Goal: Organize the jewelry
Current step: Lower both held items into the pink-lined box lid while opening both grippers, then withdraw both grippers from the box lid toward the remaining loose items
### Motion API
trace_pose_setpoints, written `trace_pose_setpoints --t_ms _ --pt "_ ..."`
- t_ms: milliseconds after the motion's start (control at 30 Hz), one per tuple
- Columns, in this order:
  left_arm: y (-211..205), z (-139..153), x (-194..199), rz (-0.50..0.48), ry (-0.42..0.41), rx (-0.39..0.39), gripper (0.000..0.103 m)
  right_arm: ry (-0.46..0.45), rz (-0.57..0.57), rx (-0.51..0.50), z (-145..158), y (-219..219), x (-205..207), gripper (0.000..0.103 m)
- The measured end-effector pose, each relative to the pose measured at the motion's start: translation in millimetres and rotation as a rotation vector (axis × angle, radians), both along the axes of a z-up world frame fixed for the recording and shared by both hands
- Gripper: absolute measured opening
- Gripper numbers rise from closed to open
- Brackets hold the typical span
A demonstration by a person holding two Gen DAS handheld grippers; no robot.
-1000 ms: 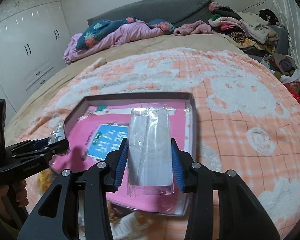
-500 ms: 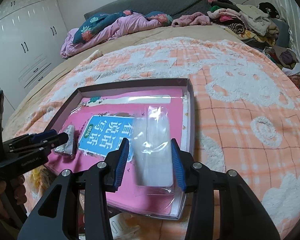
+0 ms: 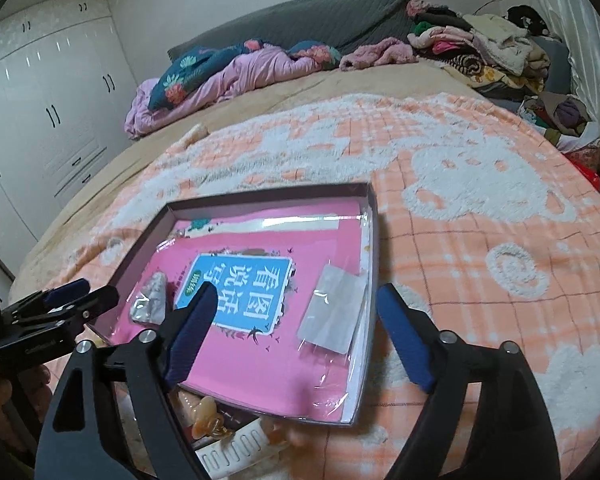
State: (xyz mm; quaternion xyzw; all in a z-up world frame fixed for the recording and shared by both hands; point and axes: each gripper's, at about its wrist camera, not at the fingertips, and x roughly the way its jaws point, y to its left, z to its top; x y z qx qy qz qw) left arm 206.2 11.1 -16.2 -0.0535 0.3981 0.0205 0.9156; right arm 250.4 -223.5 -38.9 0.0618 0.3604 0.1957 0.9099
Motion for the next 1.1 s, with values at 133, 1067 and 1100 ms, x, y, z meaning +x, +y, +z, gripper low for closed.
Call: trace_pose_setpoints --t_ms 133,1067,1100 --pt "-0.1 12.2 -10.6 0.002 -0.025 -0.01 0.091 -0.024 -0.002 0.02 11.0 -2.3 -7.5 0.088" --pt "12.8 52.2 -81.2 0.028 -0.11 0.053 0.094 -0.191 0.018 0.079 79.8 -21.5 -97.7 0.097" --pt "13.1 52.9 -83.6 0.028 -0.113 0.055 0.094 -0.193 0.018 0.076 81.0 -21.7 -100.3 0.097"
